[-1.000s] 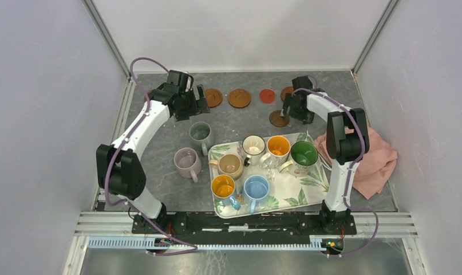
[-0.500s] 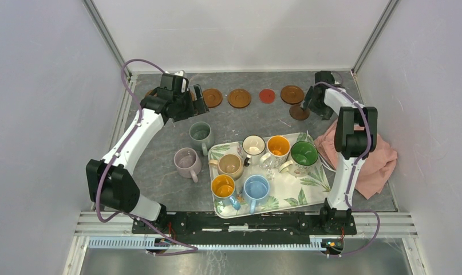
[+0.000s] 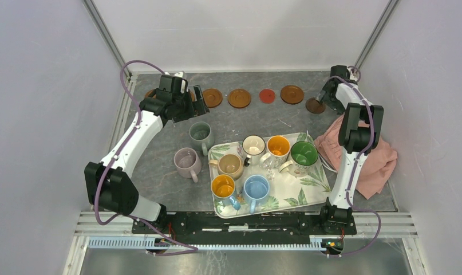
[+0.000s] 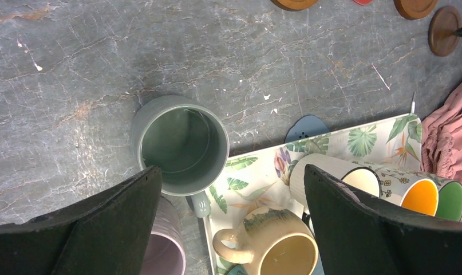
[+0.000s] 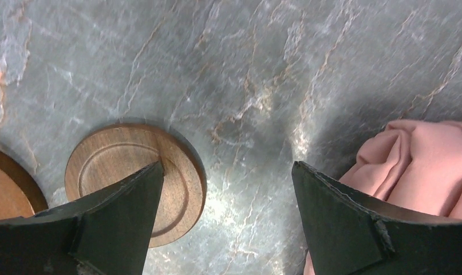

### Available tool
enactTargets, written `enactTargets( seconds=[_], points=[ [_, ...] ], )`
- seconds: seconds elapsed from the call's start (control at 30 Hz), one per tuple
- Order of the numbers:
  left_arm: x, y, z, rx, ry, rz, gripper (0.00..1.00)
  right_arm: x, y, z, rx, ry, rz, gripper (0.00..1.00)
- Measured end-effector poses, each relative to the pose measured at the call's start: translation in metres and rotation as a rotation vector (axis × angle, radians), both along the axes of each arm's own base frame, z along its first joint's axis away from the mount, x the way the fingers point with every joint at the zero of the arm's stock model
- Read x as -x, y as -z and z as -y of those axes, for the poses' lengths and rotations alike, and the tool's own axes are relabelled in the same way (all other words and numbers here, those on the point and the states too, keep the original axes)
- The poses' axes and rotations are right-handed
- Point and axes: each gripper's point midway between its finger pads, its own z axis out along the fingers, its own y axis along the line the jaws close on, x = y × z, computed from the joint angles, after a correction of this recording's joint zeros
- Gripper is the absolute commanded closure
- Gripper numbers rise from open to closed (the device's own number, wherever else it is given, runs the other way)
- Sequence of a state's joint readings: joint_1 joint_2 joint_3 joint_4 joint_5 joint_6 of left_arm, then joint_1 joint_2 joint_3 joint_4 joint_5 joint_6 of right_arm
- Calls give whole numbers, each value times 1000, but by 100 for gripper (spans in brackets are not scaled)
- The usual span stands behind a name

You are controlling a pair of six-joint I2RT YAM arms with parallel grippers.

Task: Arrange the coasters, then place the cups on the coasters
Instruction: Move the coaster to the center of the board.

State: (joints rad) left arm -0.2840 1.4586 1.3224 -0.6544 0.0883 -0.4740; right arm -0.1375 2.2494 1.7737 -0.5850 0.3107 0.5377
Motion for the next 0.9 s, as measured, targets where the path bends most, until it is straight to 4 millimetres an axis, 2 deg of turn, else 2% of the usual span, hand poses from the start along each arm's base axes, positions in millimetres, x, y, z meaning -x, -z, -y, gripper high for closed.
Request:
enactTargets(
  seconds=[0.2,0.43,0.67,0.9],
  points=[
    [0,0,1,2,2,1,0,-13,0,14,7,23,26,10],
    [-1,-1,1,4,3,5,0,-39,0,27,2,31,77,9],
    [-1,1,2,6,6,0,0,-63,-1,24,-31,-5,134,4],
    [2,3,6,16,21,-10,0,-71,-6,15,-74,-50,160,2]
  ],
)
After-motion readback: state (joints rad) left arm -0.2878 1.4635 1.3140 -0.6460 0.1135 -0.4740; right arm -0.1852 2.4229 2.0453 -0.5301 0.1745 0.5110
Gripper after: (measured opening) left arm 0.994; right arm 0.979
